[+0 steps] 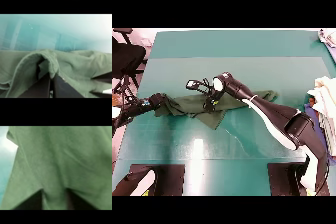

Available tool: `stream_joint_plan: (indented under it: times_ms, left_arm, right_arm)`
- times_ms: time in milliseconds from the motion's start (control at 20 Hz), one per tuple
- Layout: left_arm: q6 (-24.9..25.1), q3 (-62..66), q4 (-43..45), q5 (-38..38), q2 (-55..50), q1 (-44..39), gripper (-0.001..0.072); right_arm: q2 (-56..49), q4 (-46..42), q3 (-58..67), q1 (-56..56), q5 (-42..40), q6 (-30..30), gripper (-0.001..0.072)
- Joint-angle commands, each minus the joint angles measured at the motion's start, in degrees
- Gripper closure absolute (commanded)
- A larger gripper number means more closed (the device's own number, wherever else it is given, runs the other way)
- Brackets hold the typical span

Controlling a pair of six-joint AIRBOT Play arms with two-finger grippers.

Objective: Fold the shirts.

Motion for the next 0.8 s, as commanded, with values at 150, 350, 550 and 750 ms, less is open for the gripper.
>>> stream_joint_plan:
  times_ms: [150, 350, 550, 750]
  left_arm:
    - [0.0, 0.1, 0.0, -0.1, 0.0, 0.0, 0.0681]
    - [9.0, 2.3, 0.1, -3.8, 0.2, 0.0, 0.0682]
    - [15.5, 12.3, 3.1, -7.9, 0.2, 0.0, 0.0682]
    - [21.4, 26.5, 17.8, -20.5, 0.7, 0.0, 0.0682]
  right_arm:
    - [-0.3, -0.1, 0.3, -0.5, -1.4, 0.0, 0.0693]
    - [5.0, -0.3, 0.3, -1.6, -1.1, 0.3, 0.0694]
    - [15.8, -0.1, 0.3, -6.3, -1.1, 1.8, 0.0692]
    - [27.4, 0.1, 0.3, -12.7, -1.0, 5.6, 0.0691]
